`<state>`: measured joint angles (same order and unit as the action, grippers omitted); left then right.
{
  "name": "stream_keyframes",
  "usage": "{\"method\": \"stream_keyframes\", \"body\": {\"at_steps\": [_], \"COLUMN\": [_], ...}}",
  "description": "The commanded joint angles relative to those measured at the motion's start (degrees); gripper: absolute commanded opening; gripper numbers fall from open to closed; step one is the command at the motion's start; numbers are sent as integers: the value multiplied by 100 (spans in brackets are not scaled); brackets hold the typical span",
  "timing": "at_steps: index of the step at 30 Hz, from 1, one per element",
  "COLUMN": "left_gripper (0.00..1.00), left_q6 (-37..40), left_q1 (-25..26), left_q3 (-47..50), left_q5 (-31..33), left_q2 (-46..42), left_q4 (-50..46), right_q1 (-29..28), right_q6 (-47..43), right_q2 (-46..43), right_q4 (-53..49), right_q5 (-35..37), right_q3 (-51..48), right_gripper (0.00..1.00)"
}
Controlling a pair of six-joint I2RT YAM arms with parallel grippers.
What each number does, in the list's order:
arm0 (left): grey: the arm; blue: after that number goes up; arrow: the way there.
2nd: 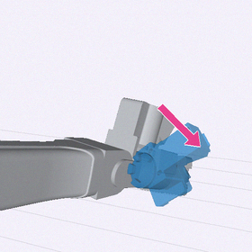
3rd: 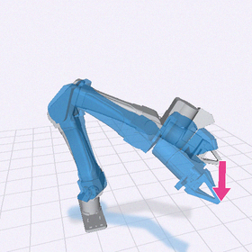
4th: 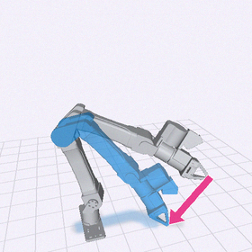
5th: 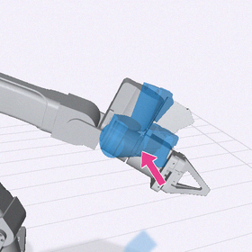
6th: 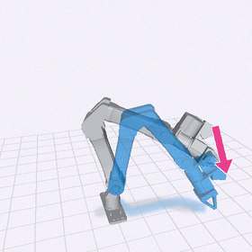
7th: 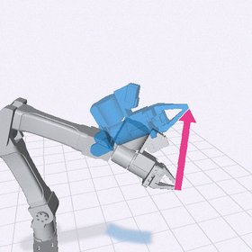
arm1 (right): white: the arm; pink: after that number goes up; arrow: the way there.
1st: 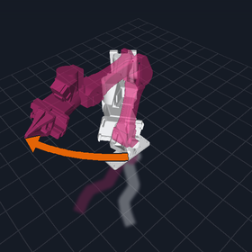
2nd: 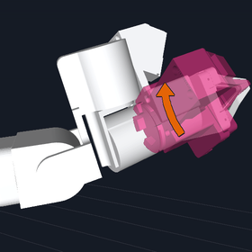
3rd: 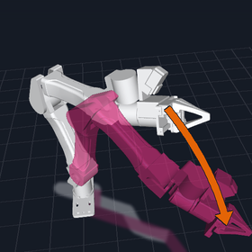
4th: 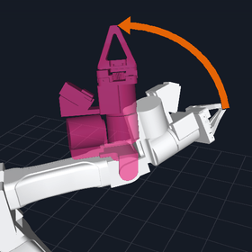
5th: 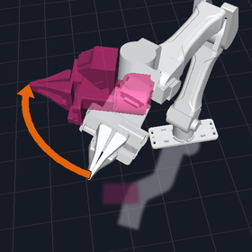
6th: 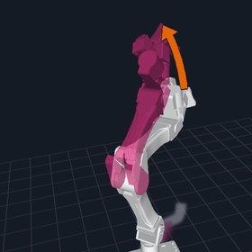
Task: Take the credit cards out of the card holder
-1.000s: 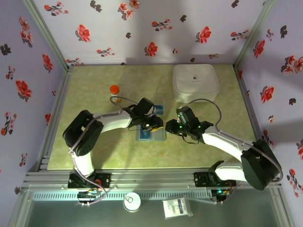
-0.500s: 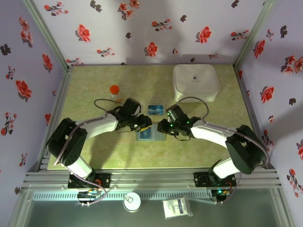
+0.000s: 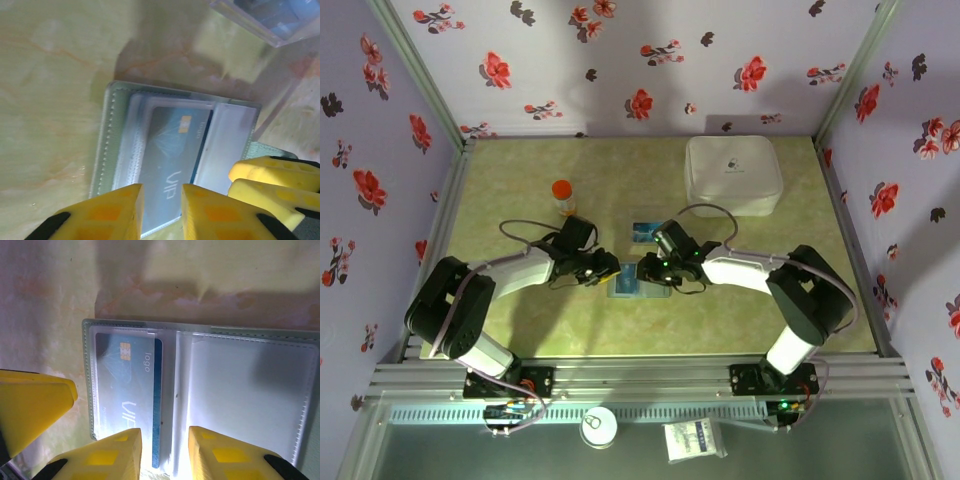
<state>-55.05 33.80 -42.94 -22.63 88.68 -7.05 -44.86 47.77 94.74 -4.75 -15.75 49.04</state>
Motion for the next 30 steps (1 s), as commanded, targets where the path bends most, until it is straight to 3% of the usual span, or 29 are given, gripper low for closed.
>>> {"method": "stream_keyframes", "body": {"at_steps": [1,17,30], "left_gripper": [21,12,6], "left_q6": [148,20,159], "left_q1": [-49,-66,-84], "left_q3": [98,495,187], "left_q5": [-100,-177,-107], "left_q2": [26,53,-183], "left_q4": [159,440,166], "right_q1": [-40,-44,-54], "right_q6": [202,382,418], "right_q2": [180,591,611], "right_q4": [210,586,647], "right_q5": [-199,-491,-481], "right_q3": [132,308,207], "right_gripper": [31,26,24]}}
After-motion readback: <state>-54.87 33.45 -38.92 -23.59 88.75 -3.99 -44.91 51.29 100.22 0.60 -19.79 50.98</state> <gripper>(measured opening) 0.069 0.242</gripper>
